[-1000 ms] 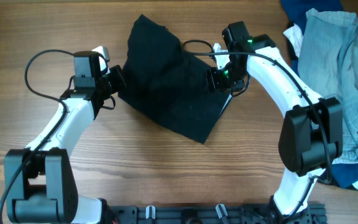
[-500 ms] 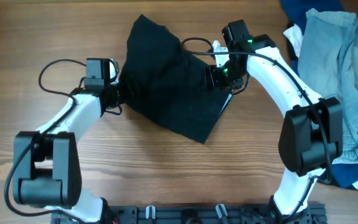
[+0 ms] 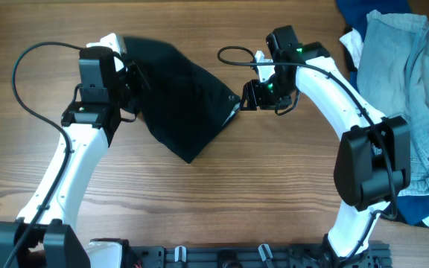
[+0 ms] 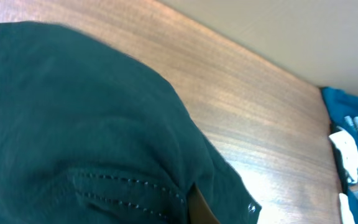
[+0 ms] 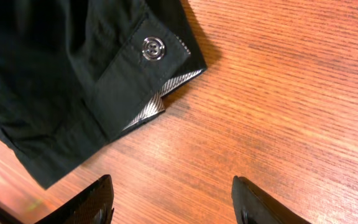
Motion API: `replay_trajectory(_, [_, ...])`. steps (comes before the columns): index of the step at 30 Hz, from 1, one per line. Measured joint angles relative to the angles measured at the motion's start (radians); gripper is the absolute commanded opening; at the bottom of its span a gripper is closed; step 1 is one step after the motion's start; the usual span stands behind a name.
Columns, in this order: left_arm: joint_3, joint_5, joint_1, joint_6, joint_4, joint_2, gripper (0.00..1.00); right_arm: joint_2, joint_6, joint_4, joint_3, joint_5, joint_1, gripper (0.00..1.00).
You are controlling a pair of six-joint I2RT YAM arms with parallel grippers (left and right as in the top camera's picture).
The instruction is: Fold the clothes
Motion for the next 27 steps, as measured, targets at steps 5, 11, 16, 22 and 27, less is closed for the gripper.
replay_trajectory(5, [0.000, -0.004, 0.000, 0.013, 0.024, 0.007, 0.04, 0.000, -0.012, 0.011, -0.005, -0.007, 0.050, 0.58])
replay_trajectory(11, [-0.002, -0.046, -0.031, 0.001, 0.306, 0.013, 0.93, 0.000, -0.086, 0.013, -0.006, -0.014, 0.053, 0.56])
replay_trajectory(16, [0.000, -0.148, -0.040, -0.034, 0.288, 0.038, 1.00, -0.013, -0.174, 0.024, -0.006, 0.000, 0.123, 0.63])
replay_trajectory(22, [0.006, -0.155, 0.241, -0.117, -0.002, -0.092, 1.00, -0.013, -0.274, 0.130, -0.005, 0.163, 0.356, 0.70])
replay_trajectory(27, [0.011, -0.136, 0.518, -0.132, -0.240, -0.166, 1.00, -0.013, -0.374, 0.218, -0.005, 0.244, 0.411, 0.72])
